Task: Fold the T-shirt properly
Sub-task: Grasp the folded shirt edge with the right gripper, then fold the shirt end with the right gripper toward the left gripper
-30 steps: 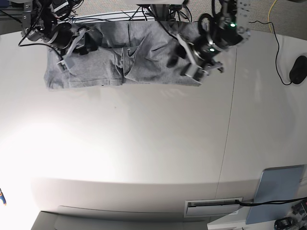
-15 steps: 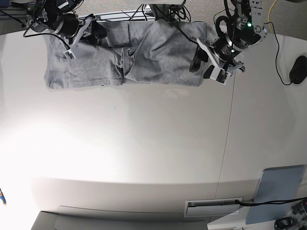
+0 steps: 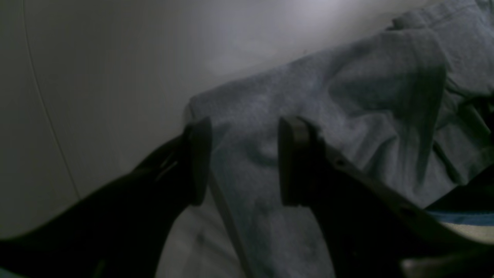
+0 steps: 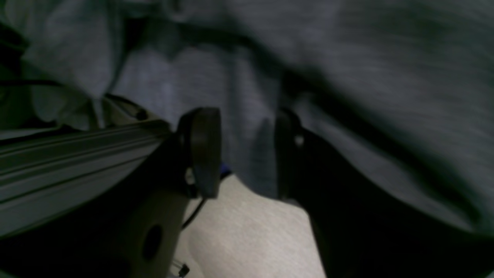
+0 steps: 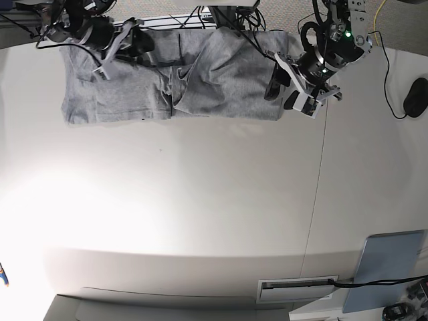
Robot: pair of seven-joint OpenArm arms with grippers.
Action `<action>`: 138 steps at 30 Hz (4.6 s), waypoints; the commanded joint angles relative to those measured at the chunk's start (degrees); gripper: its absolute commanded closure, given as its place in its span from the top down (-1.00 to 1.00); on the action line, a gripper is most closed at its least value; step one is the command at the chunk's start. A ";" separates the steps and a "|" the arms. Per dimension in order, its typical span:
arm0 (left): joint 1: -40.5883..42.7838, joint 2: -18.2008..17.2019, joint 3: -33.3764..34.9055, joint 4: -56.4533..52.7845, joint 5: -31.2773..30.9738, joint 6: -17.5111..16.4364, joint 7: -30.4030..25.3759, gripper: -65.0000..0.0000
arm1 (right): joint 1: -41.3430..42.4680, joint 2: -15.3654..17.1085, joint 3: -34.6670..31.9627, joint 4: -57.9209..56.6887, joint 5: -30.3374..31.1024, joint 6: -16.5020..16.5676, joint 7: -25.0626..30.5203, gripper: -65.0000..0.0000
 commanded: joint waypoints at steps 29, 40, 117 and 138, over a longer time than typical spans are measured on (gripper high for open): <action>0.02 -0.33 -0.44 0.81 0.83 0.37 -0.79 -0.17 | -0.31 -0.09 -4.76 0.76 -5.31 2.45 1.11 -0.29; 0.02 -0.33 -0.44 0.81 0.85 0.37 -0.79 -0.17 | -0.28 -0.09 -10.95 0.76 -11.85 -2.67 6.47 -0.29; 1.75 -0.33 -0.44 0.81 1.03 0.35 -0.81 -0.17 | 6.25 -5.20 -27.89 0.90 -17.53 -8.41 11.43 -0.34; 1.75 -0.33 -0.44 0.81 1.05 0.35 -0.81 -0.17 | 6.51 -5.79 -27.61 1.42 -19.91 -9.31 13.25 -1.00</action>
